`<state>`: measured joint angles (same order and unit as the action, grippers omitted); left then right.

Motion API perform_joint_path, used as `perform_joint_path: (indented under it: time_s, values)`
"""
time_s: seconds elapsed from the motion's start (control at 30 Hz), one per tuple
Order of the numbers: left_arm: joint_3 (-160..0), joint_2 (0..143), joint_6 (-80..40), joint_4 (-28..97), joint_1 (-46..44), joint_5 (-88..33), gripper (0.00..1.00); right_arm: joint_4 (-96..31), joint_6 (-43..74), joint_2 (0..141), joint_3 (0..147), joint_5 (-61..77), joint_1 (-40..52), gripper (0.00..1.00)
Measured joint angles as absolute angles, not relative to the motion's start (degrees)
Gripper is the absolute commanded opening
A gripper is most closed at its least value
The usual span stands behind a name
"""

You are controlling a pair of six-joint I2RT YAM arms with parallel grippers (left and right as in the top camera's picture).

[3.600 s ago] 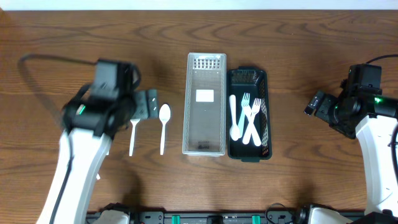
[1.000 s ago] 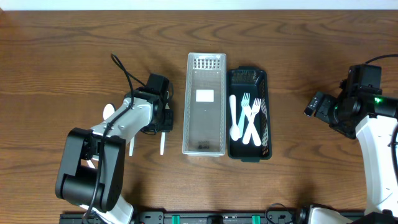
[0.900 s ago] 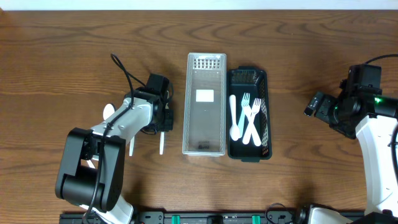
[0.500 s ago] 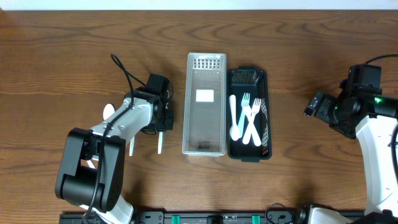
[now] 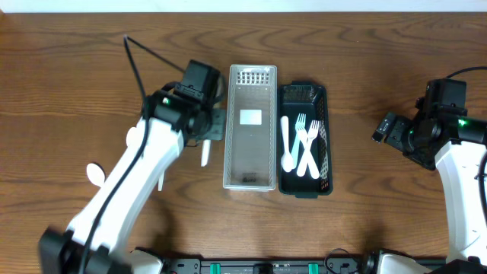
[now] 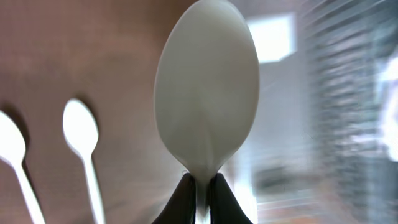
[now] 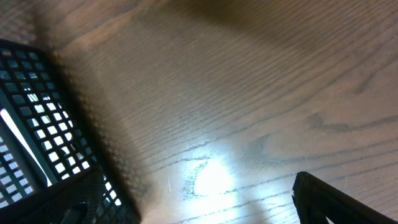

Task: Pack container
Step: 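Carry the spoon right and lower it into the clear basket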

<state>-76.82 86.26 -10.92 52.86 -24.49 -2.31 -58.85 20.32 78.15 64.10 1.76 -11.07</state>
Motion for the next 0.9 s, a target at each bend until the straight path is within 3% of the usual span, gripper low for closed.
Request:
perform_joint_path:
  time_s: [0.27, 0.6, 0.67, 0.77, 0.83, 0.9]
  values:
    - [-79.0, 87.0, -21.1, 48.8, -36.2, -1.3, 0.06, -58.9, 20.3, 78.1, 64.1, 1.8, -11.1, 0.99]
    - [-78.7, 102.1, -26.9, 46.2, -39.3, -1.3, 0.06, -59.1, 20.3, 78.1, 64.1, 1.8, -11.1, 0.99]
    - [-78.4, 103.7, -27.0, 46.3, -39.3, -1.3, 0.17, -59.1, 20.3, 78.1, 64.1, 1.9, -11.1, 0.99]
    - [-78.3, 104.3, -26.6, 46.3, -39.3, -1.2, 0.51, -59.1, 20.3, 78.1, 64.1, 2.2, -11.1, 0.99]
    - [-78.3, 103.8, -25.3, 46.3, -39.3, -1.2, 0.61, -59.1, 20.3, 78.1, 64.1, 2.3, -11.1, 0.99]
    - [-78.4, 102.8, -23.8, 46.9, -39.3, -1.1, 0.64, -59.1, 20.3, 78.1, 64.1, 2.6, -11.1, 0.99]
